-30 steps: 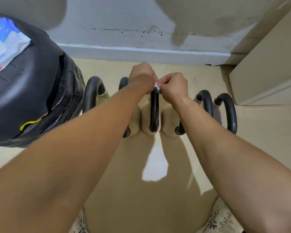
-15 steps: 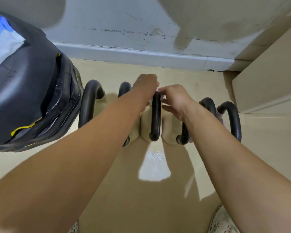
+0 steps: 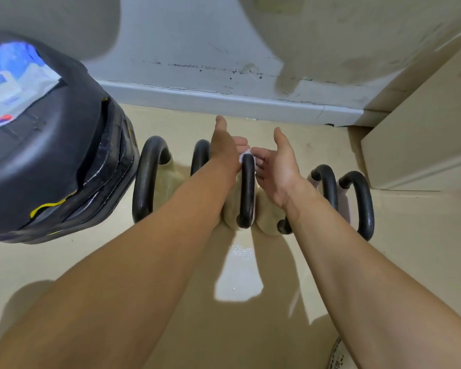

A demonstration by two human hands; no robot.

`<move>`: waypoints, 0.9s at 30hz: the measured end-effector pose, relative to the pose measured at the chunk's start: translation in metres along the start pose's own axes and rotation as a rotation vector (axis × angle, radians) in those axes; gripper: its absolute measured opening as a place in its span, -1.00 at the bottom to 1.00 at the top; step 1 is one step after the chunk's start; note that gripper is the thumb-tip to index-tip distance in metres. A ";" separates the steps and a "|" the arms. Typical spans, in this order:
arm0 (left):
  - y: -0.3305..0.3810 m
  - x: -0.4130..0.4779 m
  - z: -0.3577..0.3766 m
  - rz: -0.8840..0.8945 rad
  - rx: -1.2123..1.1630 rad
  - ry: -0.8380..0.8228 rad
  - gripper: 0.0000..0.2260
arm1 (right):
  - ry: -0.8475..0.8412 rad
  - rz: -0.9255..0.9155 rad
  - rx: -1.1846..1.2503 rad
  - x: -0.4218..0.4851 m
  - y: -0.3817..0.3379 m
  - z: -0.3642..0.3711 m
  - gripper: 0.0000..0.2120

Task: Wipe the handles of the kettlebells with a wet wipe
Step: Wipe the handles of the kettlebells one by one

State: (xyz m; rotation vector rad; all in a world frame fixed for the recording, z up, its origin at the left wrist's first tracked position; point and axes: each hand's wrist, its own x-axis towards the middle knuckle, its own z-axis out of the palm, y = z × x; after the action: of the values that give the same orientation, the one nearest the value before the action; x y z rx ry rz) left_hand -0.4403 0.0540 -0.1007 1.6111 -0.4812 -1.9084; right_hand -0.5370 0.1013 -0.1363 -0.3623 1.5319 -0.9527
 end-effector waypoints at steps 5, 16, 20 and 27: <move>-0.008 0.005 -0.004 -0.005 -0.003 -0.024 -0.34 | -0.034 -0.032 0.029 0.008 0.014 -0.001 -0.26; -0.002 -0.026 -0.003 0.037 -0.078 -0.031 -0.42 | -0.033 -0.112 0.136 -0.018 0.005 0.001 -0.39; -0.031 -0.052 -0.012 0.099 -0.178 0.002 -0.52 | -0.069 -0.163 0.198 -0.051 0.034 0.011 -0.39; -0.090 -0.082 -0.033 0.253 -0.077 0.143 -0.80 | 0.050 -0.305 0.062 -0.103 0.090 0.018 -0.68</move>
State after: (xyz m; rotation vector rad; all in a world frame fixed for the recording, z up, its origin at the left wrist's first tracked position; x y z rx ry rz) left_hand -0.4185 0.1781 -0.1003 1.5450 -0.5184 -1.5946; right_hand -0.4719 0.2227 -0.1322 -0.5412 1.5145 -1.2526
